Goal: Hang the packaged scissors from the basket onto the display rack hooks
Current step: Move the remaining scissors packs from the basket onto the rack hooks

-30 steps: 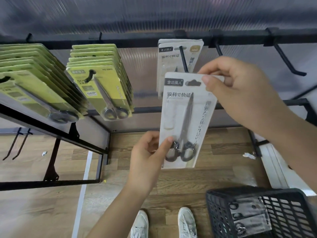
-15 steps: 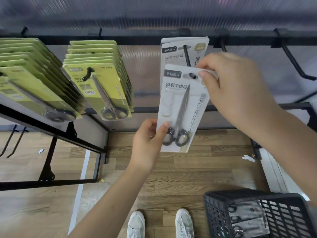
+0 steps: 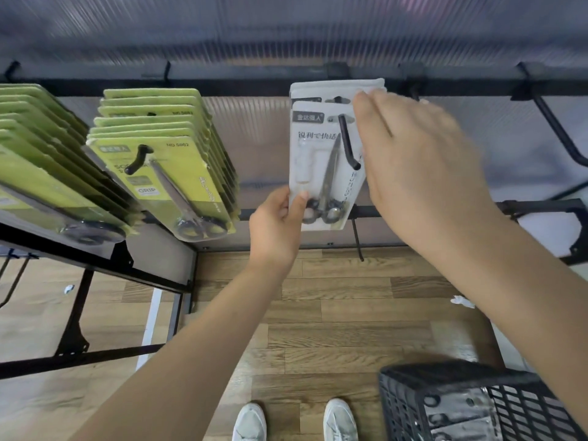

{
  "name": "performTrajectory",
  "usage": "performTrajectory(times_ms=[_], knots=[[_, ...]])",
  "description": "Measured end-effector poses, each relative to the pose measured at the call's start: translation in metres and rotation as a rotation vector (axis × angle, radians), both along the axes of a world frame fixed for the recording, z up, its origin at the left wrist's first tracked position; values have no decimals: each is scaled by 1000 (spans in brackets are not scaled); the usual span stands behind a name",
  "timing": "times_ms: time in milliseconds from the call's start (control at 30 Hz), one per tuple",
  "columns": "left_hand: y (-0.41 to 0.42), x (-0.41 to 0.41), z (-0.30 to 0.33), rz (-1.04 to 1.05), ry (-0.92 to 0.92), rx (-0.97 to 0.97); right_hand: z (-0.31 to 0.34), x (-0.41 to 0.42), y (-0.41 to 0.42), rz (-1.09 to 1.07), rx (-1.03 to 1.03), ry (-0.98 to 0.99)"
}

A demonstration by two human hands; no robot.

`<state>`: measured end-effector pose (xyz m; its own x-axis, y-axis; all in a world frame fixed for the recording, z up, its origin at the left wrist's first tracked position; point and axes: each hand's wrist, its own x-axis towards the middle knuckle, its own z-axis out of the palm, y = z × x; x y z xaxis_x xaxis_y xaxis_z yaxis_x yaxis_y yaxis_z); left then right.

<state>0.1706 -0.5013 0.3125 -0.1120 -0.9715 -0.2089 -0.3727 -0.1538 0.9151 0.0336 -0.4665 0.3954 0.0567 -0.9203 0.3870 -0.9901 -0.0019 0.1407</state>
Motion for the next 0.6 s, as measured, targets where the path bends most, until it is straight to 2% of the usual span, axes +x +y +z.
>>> performTrajectory(times_ms=[100,233,400,600], knots=[[-9,-3,1,-7,-79,-18,1,1,-1,-37,56,30],[-11,-5,4,-11,-165,-53,-4,0,1,-51,32,30],[-1,1,9,-78,-241,-211,1,7,13,-10,-35,11],[18,21,51,-198,-314,-430,21,9,55,-89,-19,-28]])
